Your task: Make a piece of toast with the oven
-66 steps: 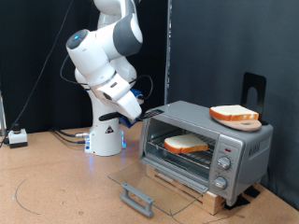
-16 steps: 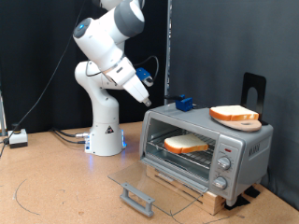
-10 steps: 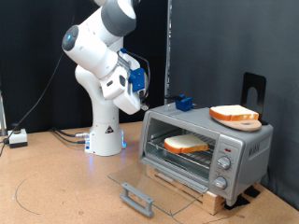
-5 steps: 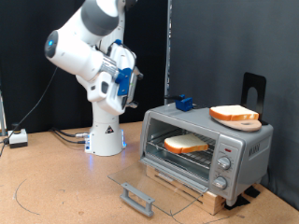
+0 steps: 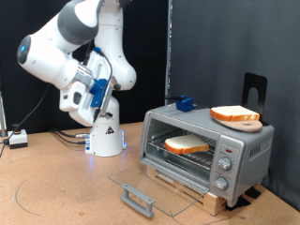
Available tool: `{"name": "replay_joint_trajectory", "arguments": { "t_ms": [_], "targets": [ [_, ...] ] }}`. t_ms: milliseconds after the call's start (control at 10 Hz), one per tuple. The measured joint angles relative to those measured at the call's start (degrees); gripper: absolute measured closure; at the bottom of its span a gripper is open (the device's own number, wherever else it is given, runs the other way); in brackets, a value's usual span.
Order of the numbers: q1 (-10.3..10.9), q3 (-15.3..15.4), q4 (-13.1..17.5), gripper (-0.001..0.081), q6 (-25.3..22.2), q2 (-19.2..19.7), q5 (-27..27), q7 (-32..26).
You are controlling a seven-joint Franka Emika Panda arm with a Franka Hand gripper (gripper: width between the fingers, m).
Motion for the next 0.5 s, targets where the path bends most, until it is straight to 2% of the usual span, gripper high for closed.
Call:
{"name": "replay_joint_trajectory", "arguments": {
  "t_ms": [100,300,400,500],
  "targets": [
    [-0.1,-0.3,1.0,-0.0003,0.0,1.3,0.0,-0.9],
    [-0.1,-0.3,0.8,-0.0003,-1.5,1.6,0.7,-1.5],
    [-0.1,-0.4,0.2,-0.0003,-0.3,2.5,2.3,-3.0],
    [-0.1,-0.3,-0.9,-0.0003,3.3,3.7,3.4,-3.7]
  ]
}}
